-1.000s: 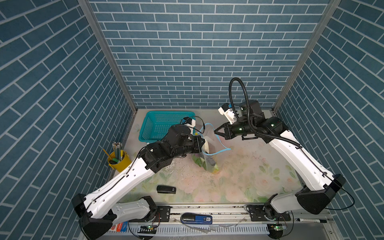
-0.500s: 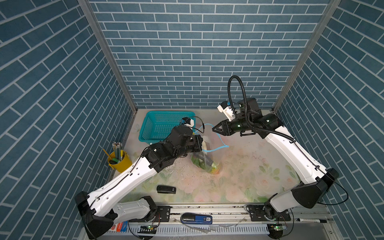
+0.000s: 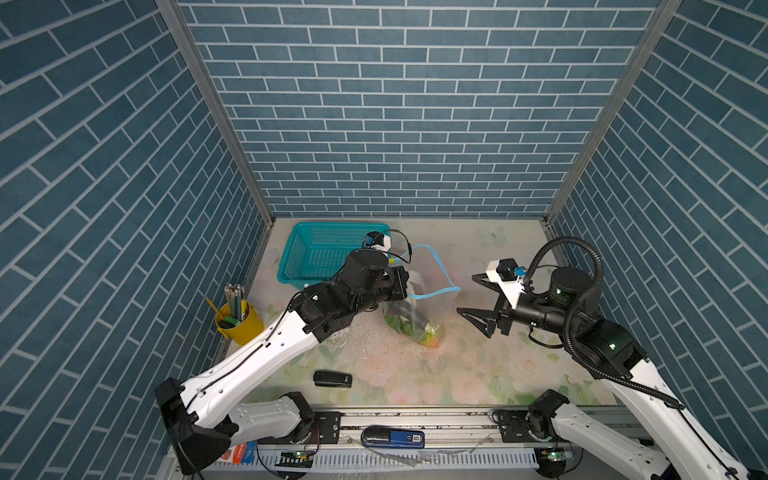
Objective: Place the food in the zip-top bag and seal the zipper
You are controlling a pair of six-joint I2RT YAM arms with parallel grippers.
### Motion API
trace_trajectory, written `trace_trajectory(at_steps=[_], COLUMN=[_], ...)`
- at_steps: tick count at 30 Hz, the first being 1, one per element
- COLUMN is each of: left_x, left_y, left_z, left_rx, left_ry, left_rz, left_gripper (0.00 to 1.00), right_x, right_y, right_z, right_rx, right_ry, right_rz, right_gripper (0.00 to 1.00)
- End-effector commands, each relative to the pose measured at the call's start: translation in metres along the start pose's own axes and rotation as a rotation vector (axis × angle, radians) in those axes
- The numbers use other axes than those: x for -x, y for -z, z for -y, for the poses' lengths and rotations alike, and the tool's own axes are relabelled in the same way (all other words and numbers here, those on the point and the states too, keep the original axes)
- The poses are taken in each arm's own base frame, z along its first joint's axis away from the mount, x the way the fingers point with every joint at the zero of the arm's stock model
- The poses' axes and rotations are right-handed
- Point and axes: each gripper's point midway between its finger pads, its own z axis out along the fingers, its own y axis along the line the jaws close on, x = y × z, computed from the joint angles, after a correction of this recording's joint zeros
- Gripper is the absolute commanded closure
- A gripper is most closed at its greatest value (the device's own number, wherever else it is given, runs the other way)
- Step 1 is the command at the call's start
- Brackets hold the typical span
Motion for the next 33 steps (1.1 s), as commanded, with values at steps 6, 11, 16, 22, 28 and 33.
trace_trajectory(at_steps=[6,11,16,22,28,33], left_x=[0.007,0.006,0.006,0.006,0.006,0.0], left_y=[0.003,0.003,0.004,0.006,0.016,0.037], left_z=[0.005,0.004,0.003,0.0,-0.006,-0.026], left_rx=[-0.026,-0.029,-0.029,-0.021,-0.023,-0.121], left_ry=[-0.006,-0.005,-0.008,-0.027,-0.209,-0.404], left_rz=[0.027,0.028,0.035,0.044,0.06,0.088], left_gripper=[1.0,1.0,1.0,1.0,0.47,0.13], right_x=[-0.026,-0.026,-0.023,-0.019,-0.015,-0.017], right_y=[-0.035,-0.043,-0.043,-0.041,-0.039,-0.039], right_z=[0.021,0.026,0.02,0.017,0.023,0.027], right_rx=[-0.024,-0.015,0.022,0.028,0.006,0.027], right_ry=[0.08,0.084,0.082,0.088,0.131,0.212], right_rz=[-0.02,-0.034,-0.028,-0.016,-0.035,-0.074], right_gripper=[0.17,0.29,0.58,1.0,1.0,1.0])
